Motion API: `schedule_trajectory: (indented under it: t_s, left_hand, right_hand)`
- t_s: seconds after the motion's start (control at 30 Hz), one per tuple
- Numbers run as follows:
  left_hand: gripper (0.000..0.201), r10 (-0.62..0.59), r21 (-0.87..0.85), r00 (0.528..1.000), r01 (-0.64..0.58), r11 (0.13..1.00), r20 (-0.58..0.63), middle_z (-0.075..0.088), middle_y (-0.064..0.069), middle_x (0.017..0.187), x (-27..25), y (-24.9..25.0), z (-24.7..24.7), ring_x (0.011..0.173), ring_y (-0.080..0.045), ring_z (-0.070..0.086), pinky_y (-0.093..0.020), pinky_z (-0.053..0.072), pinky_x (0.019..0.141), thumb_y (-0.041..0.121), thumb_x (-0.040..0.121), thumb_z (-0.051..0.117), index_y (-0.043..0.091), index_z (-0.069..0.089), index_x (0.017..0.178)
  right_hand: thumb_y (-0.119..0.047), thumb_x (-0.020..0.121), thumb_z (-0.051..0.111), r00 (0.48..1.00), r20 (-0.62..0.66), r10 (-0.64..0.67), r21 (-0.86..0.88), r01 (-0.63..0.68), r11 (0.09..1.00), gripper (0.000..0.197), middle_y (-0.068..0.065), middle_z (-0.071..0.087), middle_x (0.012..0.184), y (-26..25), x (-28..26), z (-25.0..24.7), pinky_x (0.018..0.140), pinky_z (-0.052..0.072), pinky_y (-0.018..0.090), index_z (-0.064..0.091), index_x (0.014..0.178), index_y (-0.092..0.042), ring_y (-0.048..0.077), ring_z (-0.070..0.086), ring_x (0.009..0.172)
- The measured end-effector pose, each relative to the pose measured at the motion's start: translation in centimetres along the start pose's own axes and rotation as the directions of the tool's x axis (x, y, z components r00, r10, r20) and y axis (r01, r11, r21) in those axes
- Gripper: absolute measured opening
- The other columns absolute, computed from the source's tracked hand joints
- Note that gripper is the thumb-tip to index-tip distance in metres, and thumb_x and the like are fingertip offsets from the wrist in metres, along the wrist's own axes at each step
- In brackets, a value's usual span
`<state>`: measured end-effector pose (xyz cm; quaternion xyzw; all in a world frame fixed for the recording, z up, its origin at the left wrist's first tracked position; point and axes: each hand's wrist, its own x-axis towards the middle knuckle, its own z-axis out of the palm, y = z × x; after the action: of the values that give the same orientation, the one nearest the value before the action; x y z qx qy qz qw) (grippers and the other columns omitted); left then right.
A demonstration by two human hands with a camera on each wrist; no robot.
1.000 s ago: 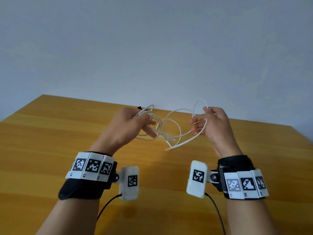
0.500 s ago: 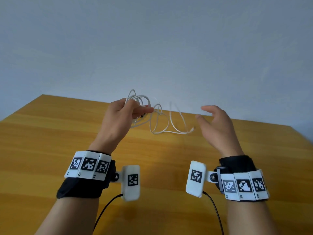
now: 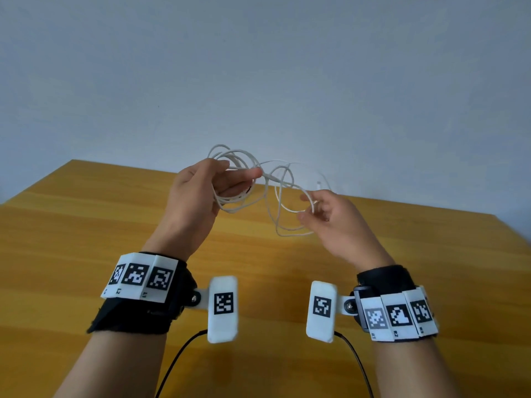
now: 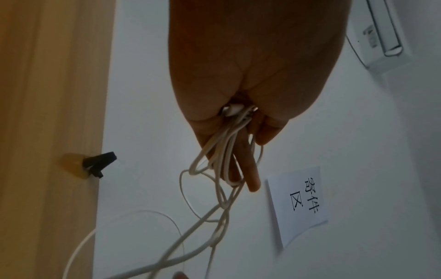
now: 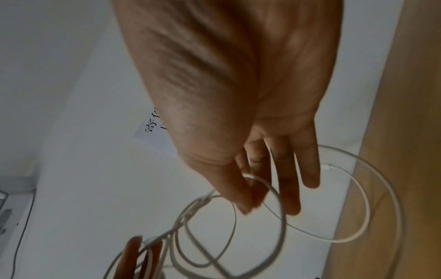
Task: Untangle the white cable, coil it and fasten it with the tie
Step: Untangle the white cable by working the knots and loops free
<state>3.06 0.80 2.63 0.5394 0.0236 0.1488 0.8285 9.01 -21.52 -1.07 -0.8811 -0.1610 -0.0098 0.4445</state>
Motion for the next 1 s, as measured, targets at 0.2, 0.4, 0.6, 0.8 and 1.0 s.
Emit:
schedule_trajectory:
  t_s: [0.2,0.4,0.6,0.8,1.0]
  left_hand:
    - [0.023,0.054,0.069,0.997,-0.05,0.996,-0.06,0.08,-0.015,0.099,0.3,-0.7,0.1,0.107,-0.024,0.075,-0.037,0.052,0.105,0.008,0.105,0.042,0.008,0.055,0.086]
    - [0.025,0.052,0.025,0.997,-0.051,0.998,-0.054,0.08,-0.017,0.101,0.3,-0.6,0.2,0.109,-0.025,0.075,-0.036,0.053,0.104,0.008,0.105,0.041,0.009,0.052,0.083]
    - [0.02,0.013,0.05,1.0,-0.013,0.999,0.004,0.08,-0.014,0.102,0.2,-0.9,0.7,0.108,-0.024,0.075,-0.034,0.053,0.102,0.009,0.105,0.042,0.005,0.056,0.091]
    - [0.021,-0.016,0.032,0.998,0.014,0.999,0.066,0.08,-0.015,0.103,0.0,-1.0,1.2,0.108,-0.026,0.075,-0.034,0.054,0.101,0.007,0.105,0.04,-0.003,0.057,0.11]
    - [0.02,-0.032,0.03,0.991,0.028,0.999,0.131,0.079,-0.02,0.104,0.0,-1.2,1.4,0.109,-0.026,0.075,-0.036,0.055,0.101,0.005,0.105,0.038,-0.004,0.055,0.107]
  right_hand:
    - [-0.036,0.108,0.048,0.996,-0.077,0.053,0.303,-0.027,0.953,0.032,-0.002,0.053,0.082,-1.1,-0.5,-0.8,0.071,0.063,0.032,0.06,0.104,-0.006,0.024,0.079,0.068]
    - [-0.014,0.095,0.073,0.98,-0.198,0.005,0.406,0.077,0.911,0.016,-0.007,0.046,0.072,-0.9,-0.1,-0.7,0.09,0.06,0.054,0.059,0.104,-0.016,0.015,0.07,0.06]
    - [0.004,0.086,0.073,0.986,-0.134,-0.096,0.324,0.136,0.936,0.06,-0.004,0.056,0.112,-1.6,-0.9,-1.3,0.07,0.059,0.029,0.04,0.123,-0.03,0.016,0.066,0.06]
    - [-0.027,0.083,0.085,0.995,-0.03,-0.096,0.102,0.099,0.99,0.025,-0.012,0.07,0.108,-2.0,-1.2,-0.6,0.065,0.055,0.024,0.071,0.102,-0.036,0.01,0.072,0.068]
    - [-0.046,0.085,0.079,0.995,-0.037,-0.095,-0.028,0.094,0.995,0.026,-0.015,0.066,0.116,-1.6,-0.6,0.2,0.083,0.051,0.025,0.075,0.109,-0.037,-0.002,0.063,0.092]
